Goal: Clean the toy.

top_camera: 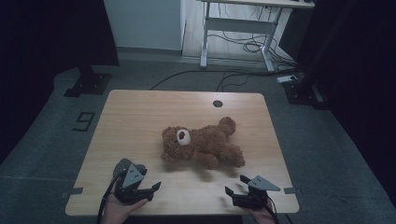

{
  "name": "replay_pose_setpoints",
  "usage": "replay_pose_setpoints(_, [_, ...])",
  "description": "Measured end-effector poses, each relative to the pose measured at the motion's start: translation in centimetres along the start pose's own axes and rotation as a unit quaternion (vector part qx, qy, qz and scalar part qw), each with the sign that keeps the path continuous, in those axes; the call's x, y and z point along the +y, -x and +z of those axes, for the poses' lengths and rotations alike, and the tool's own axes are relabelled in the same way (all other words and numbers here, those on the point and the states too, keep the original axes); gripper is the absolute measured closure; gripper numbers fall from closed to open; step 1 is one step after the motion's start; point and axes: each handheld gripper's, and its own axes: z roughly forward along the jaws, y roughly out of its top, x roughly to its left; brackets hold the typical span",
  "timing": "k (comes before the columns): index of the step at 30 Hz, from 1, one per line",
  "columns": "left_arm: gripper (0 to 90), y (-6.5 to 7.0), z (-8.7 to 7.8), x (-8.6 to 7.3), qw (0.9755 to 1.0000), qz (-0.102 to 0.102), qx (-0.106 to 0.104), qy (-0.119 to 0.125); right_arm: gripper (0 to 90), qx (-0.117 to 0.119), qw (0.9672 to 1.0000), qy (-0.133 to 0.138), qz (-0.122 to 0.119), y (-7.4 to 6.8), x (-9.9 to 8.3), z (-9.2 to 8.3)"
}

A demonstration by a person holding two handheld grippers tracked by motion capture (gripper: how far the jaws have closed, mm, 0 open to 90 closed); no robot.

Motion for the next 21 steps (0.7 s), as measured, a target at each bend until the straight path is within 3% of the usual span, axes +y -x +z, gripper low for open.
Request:
replay_pose_setpoints(5, [28.4,0.06,0.48,-0.02,1.0,0.002,-0.007,-0.006,16.4,-0.003,1.0,-0.009,0.003,0.23,-0.17,0.24])
replay_pose_setpoints(21, [27.7,0.36,1.02,0.13,0.9997,0.01,-0.02,-0.006,16.7,-0.01,0.9999,0.0,0.005,0.31,-0.02,0.16])
